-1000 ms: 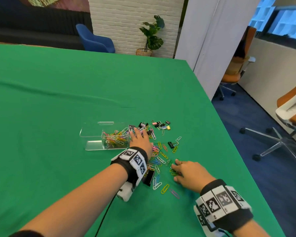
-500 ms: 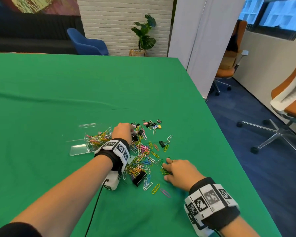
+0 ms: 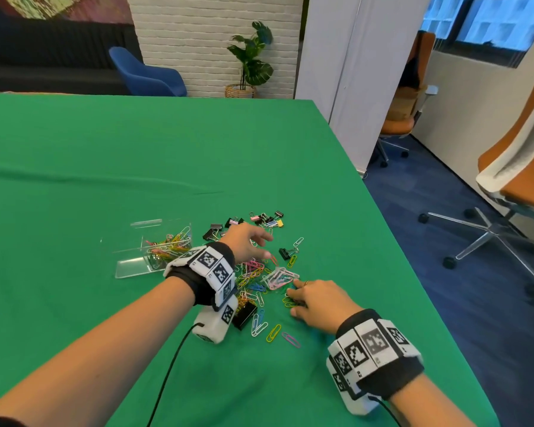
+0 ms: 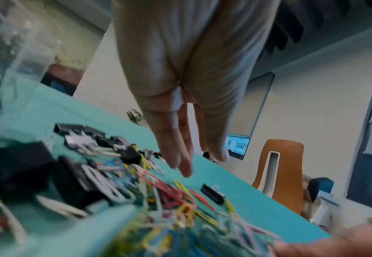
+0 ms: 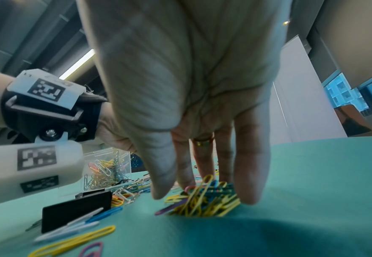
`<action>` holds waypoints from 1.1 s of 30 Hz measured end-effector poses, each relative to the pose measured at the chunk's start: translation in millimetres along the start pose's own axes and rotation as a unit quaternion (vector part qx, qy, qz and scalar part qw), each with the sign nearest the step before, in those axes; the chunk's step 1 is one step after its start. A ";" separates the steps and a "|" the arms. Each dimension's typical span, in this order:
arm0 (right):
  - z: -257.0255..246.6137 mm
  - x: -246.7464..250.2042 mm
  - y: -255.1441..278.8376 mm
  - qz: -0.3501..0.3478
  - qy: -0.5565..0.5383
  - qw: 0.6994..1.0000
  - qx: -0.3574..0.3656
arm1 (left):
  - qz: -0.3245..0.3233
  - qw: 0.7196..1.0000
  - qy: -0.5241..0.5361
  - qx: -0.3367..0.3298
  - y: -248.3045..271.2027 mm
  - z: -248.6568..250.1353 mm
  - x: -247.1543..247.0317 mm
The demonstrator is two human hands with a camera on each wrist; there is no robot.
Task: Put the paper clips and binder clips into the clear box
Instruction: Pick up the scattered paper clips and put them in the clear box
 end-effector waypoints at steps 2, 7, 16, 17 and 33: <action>3.2 0.9 -1.0 0.000 -0.011 1.000 0.001 | 0.016 0.998 -0.064 -0.003 0.5 -8.0 9.7; 9.4 31.5 -9.6 0.076 -0.098 0.992 -0.030 | -0.071 0.952 -0.296 -0.011 20.2 -38.8 5.4; -18.0 13.8 -54.4 -0.081 -0.010 0.997 0.004 | -0.013 0.943 -0.329 0.045 26.3 -74.9 37.3; -17.9 15.7 -55.2 -0.071 0.022 0.997 -0.005 | -0.003 0.940 -0.339 0.043 25.7 -76.0 39.2; -32.2 45.0 -96.1 0.004 -0.021 1.000 -0.005 | -0.086 0.949 -0.301 -0.020 42.2 -52.6 21.8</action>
Point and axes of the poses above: each hand's wrist, its own y-axis away from the middle knuckle, its own x-axis out of the back of the hand, z = x × y, the point moved 6 cm from there along -y, towards the middle knuckle, and after that the axes turned 7 degrees about z, right-handed, at the moved point
